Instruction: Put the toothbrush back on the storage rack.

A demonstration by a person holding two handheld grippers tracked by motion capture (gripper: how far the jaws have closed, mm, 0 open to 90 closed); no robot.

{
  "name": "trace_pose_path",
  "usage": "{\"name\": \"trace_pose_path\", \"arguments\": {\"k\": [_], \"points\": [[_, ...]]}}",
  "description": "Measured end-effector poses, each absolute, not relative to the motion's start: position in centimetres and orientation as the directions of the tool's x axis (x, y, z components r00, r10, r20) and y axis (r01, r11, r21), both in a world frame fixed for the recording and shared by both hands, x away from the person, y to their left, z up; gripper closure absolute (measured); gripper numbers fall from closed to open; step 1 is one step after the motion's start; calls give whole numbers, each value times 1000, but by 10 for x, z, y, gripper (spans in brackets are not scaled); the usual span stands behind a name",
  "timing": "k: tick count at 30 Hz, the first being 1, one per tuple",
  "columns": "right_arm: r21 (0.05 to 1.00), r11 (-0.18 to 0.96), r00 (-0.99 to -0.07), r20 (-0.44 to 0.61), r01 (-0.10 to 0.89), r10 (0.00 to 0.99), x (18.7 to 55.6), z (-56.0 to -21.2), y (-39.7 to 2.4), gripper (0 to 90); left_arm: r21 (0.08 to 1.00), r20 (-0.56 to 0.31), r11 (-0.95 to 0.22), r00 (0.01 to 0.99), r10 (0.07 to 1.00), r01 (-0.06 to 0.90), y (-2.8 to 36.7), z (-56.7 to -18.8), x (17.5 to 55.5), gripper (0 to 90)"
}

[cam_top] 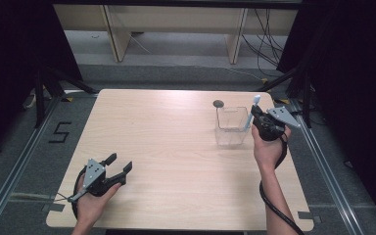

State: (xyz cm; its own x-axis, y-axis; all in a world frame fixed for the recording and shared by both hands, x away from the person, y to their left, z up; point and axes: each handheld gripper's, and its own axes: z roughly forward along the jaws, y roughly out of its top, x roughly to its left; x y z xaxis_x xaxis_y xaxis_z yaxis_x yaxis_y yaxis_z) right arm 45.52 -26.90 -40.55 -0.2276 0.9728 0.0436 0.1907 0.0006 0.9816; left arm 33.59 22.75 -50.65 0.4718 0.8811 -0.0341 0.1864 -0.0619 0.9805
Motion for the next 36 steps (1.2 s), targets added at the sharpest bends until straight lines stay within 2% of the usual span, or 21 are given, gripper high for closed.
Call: {"name": "trace_pose_path", "arguments": {"k": [12, 16, 23, 36], "points": [[974, -34, -207, 82, 224, 975, 454, -424, -270, 858, 980, -34, -64, 472, 881, 191, 227, -507, 336, 312], [974, -14, -210, 63, 227, 976, 454, -428, -271, 857, 979, -33, -67, 472, 881, 193, 227, -508, 336, 312], [969, -53, -200, 102, 240, 974, 454, -436, -269, 857, 979, -34, -66, 472, 881, 194, 227, -508, 336, 312], [967, -45, -195, 96, 252, 976, 453, -444, -270, 856, 979, -33, -67, 474, 880, 193, 226, -508, 336, 313]]}}
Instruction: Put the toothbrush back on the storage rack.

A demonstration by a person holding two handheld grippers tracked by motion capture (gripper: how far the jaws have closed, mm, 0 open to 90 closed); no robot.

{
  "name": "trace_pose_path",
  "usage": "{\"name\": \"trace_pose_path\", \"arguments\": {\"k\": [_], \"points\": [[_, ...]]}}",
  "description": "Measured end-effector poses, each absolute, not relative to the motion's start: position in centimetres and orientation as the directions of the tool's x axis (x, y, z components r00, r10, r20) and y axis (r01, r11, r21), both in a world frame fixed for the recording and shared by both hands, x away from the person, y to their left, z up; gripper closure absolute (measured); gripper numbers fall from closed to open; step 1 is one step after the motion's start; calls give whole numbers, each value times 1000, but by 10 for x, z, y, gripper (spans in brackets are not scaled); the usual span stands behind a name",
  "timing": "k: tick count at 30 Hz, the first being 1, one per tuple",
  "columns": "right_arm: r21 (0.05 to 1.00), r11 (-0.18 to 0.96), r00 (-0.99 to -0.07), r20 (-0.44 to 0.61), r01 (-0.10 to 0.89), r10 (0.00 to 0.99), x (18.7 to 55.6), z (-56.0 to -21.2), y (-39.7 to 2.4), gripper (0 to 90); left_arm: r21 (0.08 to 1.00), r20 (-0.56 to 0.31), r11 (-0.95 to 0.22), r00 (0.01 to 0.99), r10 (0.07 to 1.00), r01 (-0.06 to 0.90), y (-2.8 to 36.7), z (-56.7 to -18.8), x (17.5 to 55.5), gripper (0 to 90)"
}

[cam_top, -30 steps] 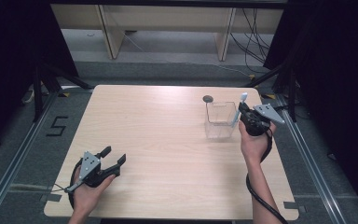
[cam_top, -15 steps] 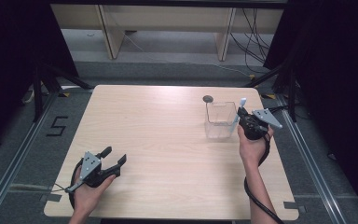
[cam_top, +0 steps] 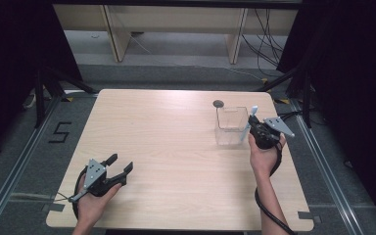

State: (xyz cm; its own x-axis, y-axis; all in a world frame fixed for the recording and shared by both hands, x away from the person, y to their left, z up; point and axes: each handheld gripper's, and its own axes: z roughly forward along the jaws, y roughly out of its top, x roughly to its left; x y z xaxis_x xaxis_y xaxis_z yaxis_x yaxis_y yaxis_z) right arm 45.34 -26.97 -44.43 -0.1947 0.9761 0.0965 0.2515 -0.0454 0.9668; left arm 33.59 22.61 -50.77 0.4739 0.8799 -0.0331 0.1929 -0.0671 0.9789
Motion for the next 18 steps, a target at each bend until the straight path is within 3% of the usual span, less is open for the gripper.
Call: {"name": "trace_pose_path", "arguments": {"k": [18], "points": [[965, -47, -192, 99, 258, 976, 451, -452, -272, 850, 978, -32, -71, 475, 879, 197, 226, -508, 336, 313]]}}
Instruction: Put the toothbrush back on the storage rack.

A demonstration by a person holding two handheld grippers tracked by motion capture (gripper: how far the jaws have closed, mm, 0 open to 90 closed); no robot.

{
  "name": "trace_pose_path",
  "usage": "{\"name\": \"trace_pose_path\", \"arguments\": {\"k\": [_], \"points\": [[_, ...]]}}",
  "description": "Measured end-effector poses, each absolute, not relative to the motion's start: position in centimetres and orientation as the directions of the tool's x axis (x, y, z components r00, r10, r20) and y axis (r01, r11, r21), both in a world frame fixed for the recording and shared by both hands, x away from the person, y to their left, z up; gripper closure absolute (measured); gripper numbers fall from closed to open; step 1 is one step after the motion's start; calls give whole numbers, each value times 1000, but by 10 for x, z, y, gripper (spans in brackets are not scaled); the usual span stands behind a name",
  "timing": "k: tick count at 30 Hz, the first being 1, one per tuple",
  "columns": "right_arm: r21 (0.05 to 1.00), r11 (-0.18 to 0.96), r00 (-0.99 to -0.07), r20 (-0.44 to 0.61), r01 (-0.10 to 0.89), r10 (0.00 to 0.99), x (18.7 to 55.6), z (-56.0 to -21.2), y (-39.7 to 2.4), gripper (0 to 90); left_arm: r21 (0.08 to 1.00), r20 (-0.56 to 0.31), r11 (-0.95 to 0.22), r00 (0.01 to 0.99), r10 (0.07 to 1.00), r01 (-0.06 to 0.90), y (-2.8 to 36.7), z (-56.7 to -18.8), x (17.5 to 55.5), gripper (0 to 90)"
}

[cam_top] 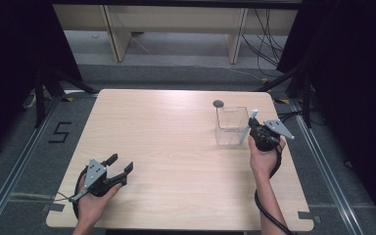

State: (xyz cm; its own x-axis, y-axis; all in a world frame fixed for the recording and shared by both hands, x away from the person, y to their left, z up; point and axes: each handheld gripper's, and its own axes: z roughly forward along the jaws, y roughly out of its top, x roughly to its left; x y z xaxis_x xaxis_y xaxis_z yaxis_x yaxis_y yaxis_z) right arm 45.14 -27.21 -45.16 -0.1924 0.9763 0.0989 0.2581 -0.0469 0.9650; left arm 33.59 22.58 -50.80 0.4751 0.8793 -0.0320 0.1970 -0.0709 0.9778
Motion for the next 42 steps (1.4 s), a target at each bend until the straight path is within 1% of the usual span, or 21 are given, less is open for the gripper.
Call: {"name": "trace_pose_path", "arguments": {"k": [1, 2, 4, 5, 6, 7, 8, 12, 14, 15, 17, 20, 21, 24, 25, 29, 30, 35, 38, 40, 42], "points": [[964, -61, -196, 114, 260, 974, 452, -452, -271, 849, 978, -31, -71, 476, 879, 195, 226, -508, 336, 313], [966, -44, -192, 95, 254, 977, 452, -452, -272, 848, 978, -32, -70, 475, 879, 196, 226, -508, 336, 313], [966, -45, -201, 98, 255, 975, 452, -452, -273, 845, 978, -31, -71, 475, 879, 196, 226, -508, 336, 313], [965, -49, -189, 100, 259, 977, 451, -452, -272, 842, 978, -32, -71, 475, 879, 196, 226, -508, 336, 313], [967, -31, -191, 81, 254, 978, 452, -453, -273, 839, 978, -31, -72, 476, 879, 196, 226, -508, 336, 313], [966, -37, -188, 87, 256, 978, 452, -453, -272, 834, 981, -32, -64, 483, 875, 182, 225, -509, 337, 313], [965, -56, -182, 105, 256, 978, 451, -453, -271, 830, 978, -31, -71, 475, 879, 196, 226, -508, 336, 313], [966, -50, -185, 99, 255, 978, 452, -453, -274, 821, 979, -33, -67, 474, 880, 192, 226, -508, 336, 313], [962, -74, -179, 124, 263, 976, 453, -453, -272, 816, 979, -33, -68, 475, 879, 195, 226, -508, 336, 313], [963, -48, -187, 100, 264, 977, 453, -452, -274, 812, 981, -36, -61, 482, 875, 184, 225, -509, 338, 313], [961, -58, -199, 115, 271, 973, 454, -452, -273, 808, 979, -30, -72, 483, 875, 193, 224, -509, 337, 313], [956, -76, -177, 130, 282, 976, 454, -451, -272, 807, 980, -33, -67, 489, 872, 185, 223, -510, 339, 313], [963, -38, -198, 93, 268, 976, 456, -451, -275, 807, 980, -34, -65, 487, 873, 186, 223, -510, 339, 313], [960, -58, -181, 111, 274, 977, 457, -450, -275, 809, 980, -26, -72, 484, 875, 183, 225, -508, 338, 313], [959, -60, -192, 117, 278, 974, 457, -450, -276, 810, 982, -30, -65, 484, 875, 179, 225, -508, 338, 313], [962, -49, -185, 101, 268, 978, 459, -448, -278, 812, 983, -34, -57, 482, 876, 172, 227, -507, 338, 313], [956, -86, -176, 139, 280, 974, 457, -448, -275, 812, 983, -32, -58, 480, 876, 173, 227, -507, 338, 313], [961, -63, -188, 117, 270, 975, 457, -448, -276, 811, 979, -30, -70, 478, 878, 190, 226, -508, 337, 313], [962, -60, -182, 111, 265, 977, 457, -447, -276, 797, 980, -29, -69, 478, 878, 188, 226, -507, 337, 313], [956, -88, -171, 140, 281, 975, 456, -446, -275, 771, 980, -29, -69, 478, 878, 187, 226, -507, 337, 313], [960, -67, -174, 117, 273, 978, 457, -445, -276, 741, 982, -28, -67, 483, 875, 179, 225, -508, 339, 313]]}}
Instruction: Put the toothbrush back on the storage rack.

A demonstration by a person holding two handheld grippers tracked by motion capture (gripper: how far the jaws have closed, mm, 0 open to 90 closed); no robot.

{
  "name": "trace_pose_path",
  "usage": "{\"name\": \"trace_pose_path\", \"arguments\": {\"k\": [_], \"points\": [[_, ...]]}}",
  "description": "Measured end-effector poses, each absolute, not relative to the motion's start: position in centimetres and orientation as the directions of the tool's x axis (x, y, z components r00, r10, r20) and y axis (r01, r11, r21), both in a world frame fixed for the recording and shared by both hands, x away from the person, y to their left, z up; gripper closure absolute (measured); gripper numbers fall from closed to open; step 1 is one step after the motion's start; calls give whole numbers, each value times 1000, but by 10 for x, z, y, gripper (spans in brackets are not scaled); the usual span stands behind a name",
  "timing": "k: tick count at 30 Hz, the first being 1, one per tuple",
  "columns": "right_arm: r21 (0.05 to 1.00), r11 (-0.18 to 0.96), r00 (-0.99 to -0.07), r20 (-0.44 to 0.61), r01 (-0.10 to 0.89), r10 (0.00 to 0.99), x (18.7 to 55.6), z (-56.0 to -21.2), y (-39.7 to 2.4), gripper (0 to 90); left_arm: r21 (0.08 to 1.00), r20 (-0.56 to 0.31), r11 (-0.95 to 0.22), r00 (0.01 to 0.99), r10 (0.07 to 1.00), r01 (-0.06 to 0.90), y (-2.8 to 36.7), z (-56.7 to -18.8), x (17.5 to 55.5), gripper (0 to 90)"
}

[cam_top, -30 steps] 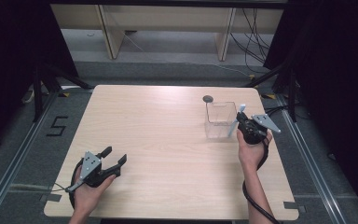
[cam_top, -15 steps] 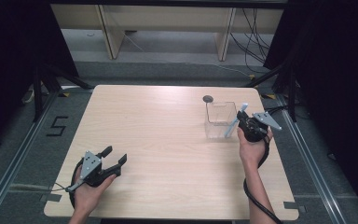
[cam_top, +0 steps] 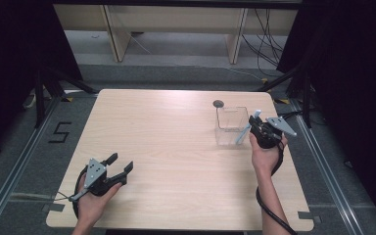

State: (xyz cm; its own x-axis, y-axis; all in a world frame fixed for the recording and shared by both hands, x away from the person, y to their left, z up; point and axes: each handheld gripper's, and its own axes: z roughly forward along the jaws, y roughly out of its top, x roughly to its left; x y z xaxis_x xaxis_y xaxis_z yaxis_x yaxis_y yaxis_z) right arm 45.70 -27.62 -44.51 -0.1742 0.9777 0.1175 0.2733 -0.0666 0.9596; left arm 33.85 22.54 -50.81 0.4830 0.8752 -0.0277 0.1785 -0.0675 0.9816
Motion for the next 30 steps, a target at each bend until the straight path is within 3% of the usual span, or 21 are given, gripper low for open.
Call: {"name": "trace_pose_path", "arguments": {"k": [15, 16, 30], "points": [[945, -38, -161, 95, 325, 982, 449, -436, -274, 454, 983, -30, -62, 483, 875, 175, 225, -509, 338, 316], [949, 1, -168, 55, 315, 984, 450, -436, -276, 443, 983, -34, -58, 483, 875, 173, 224, -509, 338, 316], [938, -8, -187, 78, 348, 979, 443, -436, -275, 382, 983, -31, -61, 486, 874, 172, 224, -509, 338, 316]]}}
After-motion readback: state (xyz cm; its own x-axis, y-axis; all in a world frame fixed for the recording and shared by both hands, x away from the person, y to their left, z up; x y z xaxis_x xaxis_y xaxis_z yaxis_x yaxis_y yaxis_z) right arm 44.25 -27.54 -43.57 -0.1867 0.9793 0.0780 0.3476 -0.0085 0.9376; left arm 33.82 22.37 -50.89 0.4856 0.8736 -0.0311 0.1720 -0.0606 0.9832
